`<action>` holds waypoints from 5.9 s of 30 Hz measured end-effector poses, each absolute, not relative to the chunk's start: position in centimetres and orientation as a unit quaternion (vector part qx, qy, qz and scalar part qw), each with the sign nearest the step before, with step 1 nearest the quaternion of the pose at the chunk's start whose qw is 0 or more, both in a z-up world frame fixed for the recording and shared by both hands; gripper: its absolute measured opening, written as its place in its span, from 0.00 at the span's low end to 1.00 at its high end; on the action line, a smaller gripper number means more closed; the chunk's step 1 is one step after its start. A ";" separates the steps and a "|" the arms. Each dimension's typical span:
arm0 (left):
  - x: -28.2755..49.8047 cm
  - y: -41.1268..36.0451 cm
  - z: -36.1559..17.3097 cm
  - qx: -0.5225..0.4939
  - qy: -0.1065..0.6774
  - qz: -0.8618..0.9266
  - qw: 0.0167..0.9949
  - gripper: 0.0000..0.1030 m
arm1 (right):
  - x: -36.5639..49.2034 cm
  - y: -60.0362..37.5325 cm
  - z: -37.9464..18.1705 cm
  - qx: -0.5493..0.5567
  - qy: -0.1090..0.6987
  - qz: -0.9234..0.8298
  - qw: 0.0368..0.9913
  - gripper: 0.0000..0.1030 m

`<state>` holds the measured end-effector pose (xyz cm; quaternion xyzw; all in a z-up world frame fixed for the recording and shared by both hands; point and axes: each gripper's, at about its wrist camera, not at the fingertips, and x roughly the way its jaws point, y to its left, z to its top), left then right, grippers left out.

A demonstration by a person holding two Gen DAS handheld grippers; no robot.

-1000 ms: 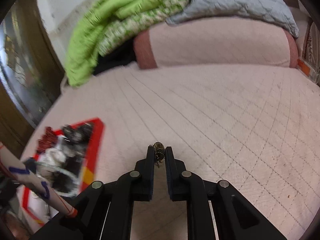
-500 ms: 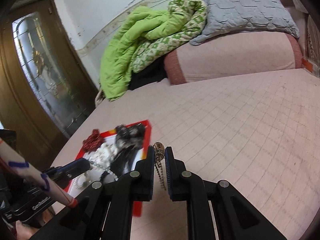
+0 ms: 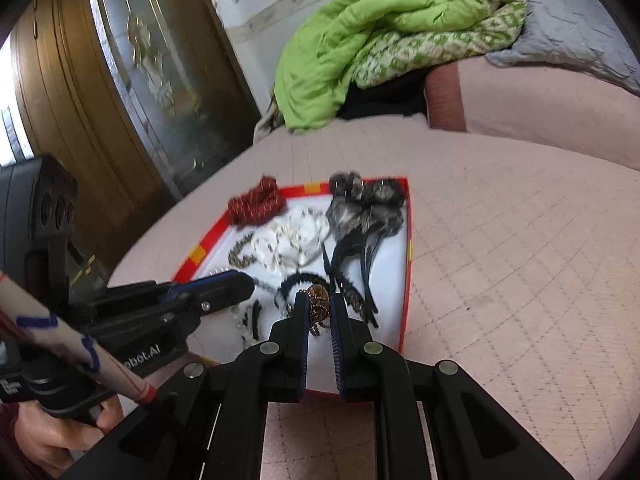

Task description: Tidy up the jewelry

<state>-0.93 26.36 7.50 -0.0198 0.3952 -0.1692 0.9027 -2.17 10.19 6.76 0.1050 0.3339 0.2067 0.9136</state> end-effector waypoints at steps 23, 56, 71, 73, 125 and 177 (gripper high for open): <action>-0.1 27.6 5.3 0.013 0.428 -0.135 0.894 0.06 | 0.3 11.0 3.1 0.098 0.413 0.181 0.887 0.12; 0.2 26.7 5.1 0.048 0.419 -0.120 0.899 0.05 | 0.2 11.1 2.9 0.081 0.412 0.179 0.890 0.12; 0.1 26.5 5.3 0.057 0.412 -0.112 0.903 0.20 | 0.0 10.9 3.2 0.089 0.409 0.178 0.891 0.24; 0.1 26.4 5.3 0.057 0.411 -0.111 0.903 0.20 | -0.1 10.9 3.3 0.092 0.408 0.177 0.891 0.24; -13.2 31.7 11.1 -0.004 0.300 0.095 0.949 1.00 | -14.6 9.5 9.0 0.010 0.277 0.120 0.953 0.85; -12.9 31.4 10.5 0.014 0.322 0.098 0.942 1.00 | -14.4 9.2 8.6 0.011 0.288 0.120 0.950 0.86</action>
